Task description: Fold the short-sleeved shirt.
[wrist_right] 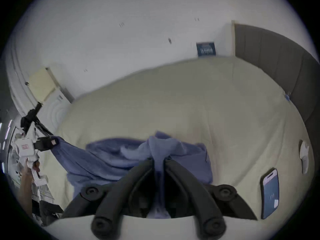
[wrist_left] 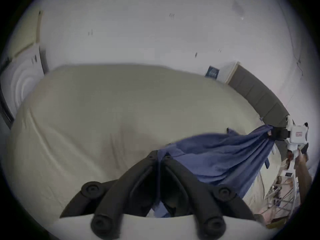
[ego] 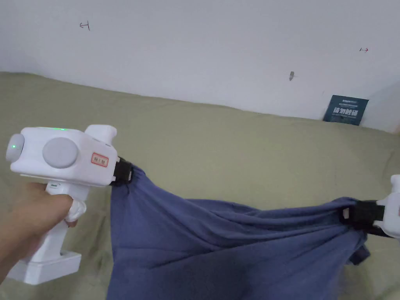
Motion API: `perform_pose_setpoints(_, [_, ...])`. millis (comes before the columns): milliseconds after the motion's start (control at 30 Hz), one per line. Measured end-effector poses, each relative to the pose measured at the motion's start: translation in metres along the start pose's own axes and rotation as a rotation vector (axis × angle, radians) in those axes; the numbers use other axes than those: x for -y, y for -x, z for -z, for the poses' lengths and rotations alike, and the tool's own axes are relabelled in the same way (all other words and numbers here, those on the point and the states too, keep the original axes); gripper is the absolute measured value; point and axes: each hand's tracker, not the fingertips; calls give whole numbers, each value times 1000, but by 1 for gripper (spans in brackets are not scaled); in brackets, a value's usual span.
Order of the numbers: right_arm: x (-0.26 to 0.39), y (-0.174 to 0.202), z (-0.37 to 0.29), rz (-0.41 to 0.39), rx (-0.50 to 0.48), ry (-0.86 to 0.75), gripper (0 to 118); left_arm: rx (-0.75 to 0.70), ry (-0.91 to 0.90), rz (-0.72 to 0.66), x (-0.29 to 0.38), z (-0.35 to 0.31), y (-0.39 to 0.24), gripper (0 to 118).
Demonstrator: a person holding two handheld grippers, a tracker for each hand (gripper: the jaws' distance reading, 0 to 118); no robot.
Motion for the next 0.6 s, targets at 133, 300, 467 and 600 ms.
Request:
perform_pose_setpoints(133, [-36,30,-16,-71,-17,-70,2,13,-139,-5,-47,-39,2,2])
perform_pose_setpoints(300, [-91,64,-23,-132,-8,-184,2,-47,-215,-10,-104,-72,15,2])
perform_pose_setpoints(467, [-147,86,-31,-168,6,-299,2,-104,-339,11,-151,-108,30,2])
perform_pose_setpoints(600, [-182,96,-43,-165,-2,-377,2,-120,-430,-24,-177,-133,51,2])
